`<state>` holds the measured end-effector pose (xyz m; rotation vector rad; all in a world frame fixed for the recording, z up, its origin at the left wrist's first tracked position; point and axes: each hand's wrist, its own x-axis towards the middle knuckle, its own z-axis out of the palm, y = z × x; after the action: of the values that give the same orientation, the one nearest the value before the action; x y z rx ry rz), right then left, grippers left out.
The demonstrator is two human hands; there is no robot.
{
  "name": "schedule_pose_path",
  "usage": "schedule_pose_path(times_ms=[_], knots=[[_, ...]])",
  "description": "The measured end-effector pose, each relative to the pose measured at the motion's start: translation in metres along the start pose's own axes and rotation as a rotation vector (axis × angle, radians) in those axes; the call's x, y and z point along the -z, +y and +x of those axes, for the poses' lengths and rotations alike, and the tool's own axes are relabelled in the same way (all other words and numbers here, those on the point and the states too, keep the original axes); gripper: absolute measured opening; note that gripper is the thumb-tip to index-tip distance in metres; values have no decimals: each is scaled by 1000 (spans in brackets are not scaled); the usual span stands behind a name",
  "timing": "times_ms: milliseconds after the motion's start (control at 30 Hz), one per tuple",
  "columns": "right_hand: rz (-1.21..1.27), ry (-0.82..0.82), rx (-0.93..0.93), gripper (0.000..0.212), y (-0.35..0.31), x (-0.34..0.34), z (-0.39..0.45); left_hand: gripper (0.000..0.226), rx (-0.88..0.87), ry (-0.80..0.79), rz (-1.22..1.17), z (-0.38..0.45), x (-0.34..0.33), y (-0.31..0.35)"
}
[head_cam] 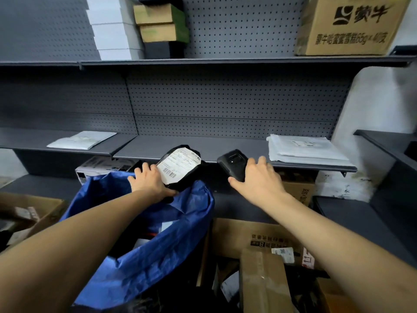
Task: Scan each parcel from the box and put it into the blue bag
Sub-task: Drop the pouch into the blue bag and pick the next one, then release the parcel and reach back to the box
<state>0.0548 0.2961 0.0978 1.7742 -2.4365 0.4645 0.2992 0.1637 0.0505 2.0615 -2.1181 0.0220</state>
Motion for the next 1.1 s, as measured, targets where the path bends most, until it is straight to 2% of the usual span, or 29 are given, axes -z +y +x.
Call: schedule_pose_path(times_ms=[300, 533, 767, 1100], knots=[[40, -19, 94, 80, -63, -12, 29, 131, 76, -107, 42, 12, 8, -104], [59, -49, 165, 79, -111, -39, 44, 120, 106, -148, 118, 8, -10, -157], [62, -109, 202, 79, -143, -79, 52, 128, 228, -253, 23, 4, -66, -166], [60, -180, 260, 77, -171, -130, 65, 121, 488, -277, 28, 9, -136, -155]])
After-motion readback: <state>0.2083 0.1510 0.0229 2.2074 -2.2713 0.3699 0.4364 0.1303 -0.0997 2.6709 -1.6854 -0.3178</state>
